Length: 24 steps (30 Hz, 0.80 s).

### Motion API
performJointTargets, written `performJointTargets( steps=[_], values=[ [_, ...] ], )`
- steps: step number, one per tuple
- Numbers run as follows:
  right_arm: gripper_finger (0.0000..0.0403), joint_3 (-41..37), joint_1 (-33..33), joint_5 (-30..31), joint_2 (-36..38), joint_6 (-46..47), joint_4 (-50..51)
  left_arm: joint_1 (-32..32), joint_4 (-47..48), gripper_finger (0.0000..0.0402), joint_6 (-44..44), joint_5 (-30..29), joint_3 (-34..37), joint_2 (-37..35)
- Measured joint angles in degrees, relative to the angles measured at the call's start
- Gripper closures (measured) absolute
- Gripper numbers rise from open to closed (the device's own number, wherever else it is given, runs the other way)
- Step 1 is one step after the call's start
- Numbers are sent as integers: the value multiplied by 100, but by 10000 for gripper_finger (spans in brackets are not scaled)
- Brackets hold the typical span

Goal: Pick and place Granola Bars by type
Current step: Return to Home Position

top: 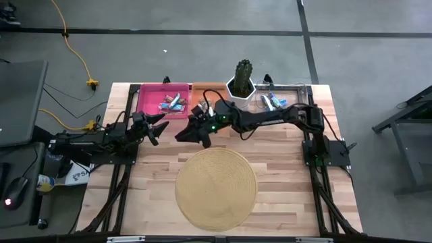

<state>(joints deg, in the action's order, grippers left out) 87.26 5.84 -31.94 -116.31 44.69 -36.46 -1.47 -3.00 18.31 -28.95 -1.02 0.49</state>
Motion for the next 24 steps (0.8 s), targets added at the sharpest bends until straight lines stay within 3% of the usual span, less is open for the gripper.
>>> performJointTargets(
  steps=[9, 24],
  values=[
    [395, 0, -474, 352, 778, -1399, 1027, 0, 1, 156, 2, 0, 0, 1],
    [402, 0, -1663, 2793, 3129, -3345, 4333, 0, 0, 156, 1, -1, 1, 0]
  ],
)
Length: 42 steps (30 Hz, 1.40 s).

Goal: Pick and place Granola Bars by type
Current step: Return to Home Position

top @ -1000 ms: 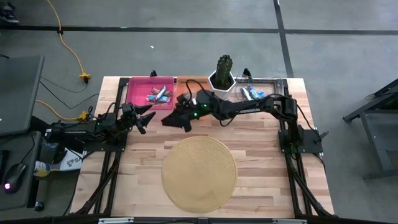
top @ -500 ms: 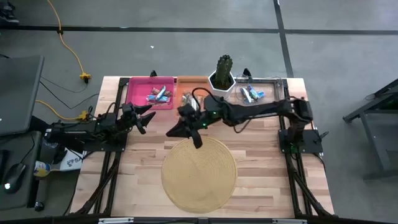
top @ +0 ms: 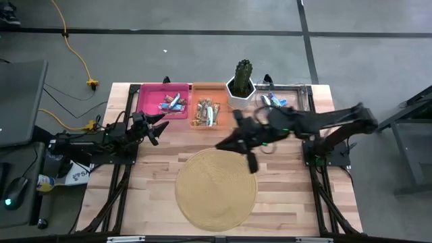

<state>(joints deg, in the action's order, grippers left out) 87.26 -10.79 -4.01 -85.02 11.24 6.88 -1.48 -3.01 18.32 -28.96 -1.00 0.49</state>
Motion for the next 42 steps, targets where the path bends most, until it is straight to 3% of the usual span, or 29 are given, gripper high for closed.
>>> performJointTargets(
  steps=[12, 27, 31, 42],
  values=[
    [403, 0, -1262, 2311, 1641, -430, 1845, 0, 0, 156, 1, 1, -1, 0],
    [402, -48, -2737, 4233, 3032, -40, 3558, 0, 0, 156, 0, -1, -1, 0],
    [402, -825, -3036, 4514, 3593, -17, 3047, 0, 0, 156, 0, 1, -1, 0],
    [402, -4901, -3241, 4393, 5740, -397, -1117, 0, 0, 156, -1, 1, 1, 0]
  ],
)
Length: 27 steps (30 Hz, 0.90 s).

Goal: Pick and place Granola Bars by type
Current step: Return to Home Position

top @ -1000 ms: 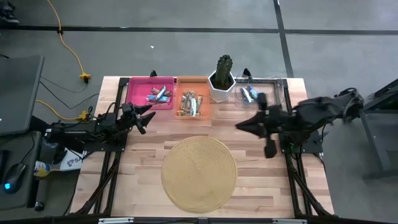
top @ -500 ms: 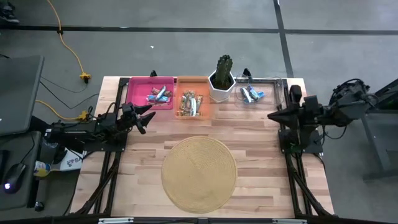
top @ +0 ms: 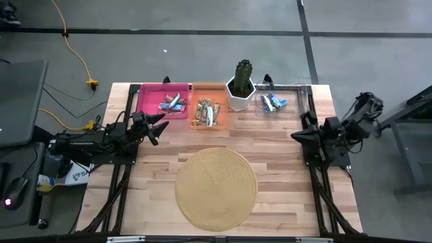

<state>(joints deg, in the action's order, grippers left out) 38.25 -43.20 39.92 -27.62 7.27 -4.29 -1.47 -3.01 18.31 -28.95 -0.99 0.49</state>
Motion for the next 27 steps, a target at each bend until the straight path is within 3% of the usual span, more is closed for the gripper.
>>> performJointTargets(
  steps=[5, 9, 15, 20, 27],
  values=[
    [403, -1429, 65, -40, 770, -487, -1926, 2, 0, 156, 2, 0, -2, 0],
    [403, -2089, 243, -255, 1348, -722, -2514, 0, 0, 156, 1, 0, -1, 0],
    [403, -2545, 586, -727, 2167, -881, -2510, 0, 0, 156, 0, 0, -2, 0],
    [403, -2611, 853, -747, 2729, -881, -1793, 0, 0, 156, 2, 0, -2, 0],
    [403, -2592, 1199, -1090, 2731, -730, -1242, 0, 0, 156, 2, 0, -1, 0]
  ],
)
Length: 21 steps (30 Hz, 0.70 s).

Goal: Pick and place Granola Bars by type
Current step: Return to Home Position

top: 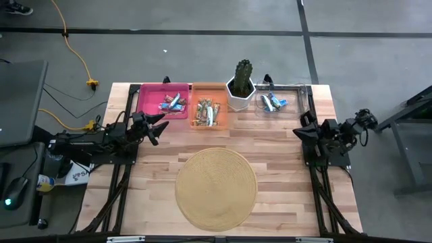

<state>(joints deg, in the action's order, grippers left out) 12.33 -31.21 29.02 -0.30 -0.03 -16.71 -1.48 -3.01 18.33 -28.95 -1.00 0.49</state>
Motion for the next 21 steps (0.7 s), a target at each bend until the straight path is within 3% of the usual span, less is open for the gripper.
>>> performJointTargets(
  steps=[7, 17, 21],
  values=[
    [403, -1, 509, -484, -6, 172, 60, 0, 0, 156, 0, 0, 1, 0],
    [403, -1, 1363, -1416, -12, 902, 1005, 0, 0, 156, 0, 0, -2, 2],
    [403, -1, 1644, -1524, -10, 1056, 1535, 0, 0, 156, -1, 0, -2, 1]
  ],
)
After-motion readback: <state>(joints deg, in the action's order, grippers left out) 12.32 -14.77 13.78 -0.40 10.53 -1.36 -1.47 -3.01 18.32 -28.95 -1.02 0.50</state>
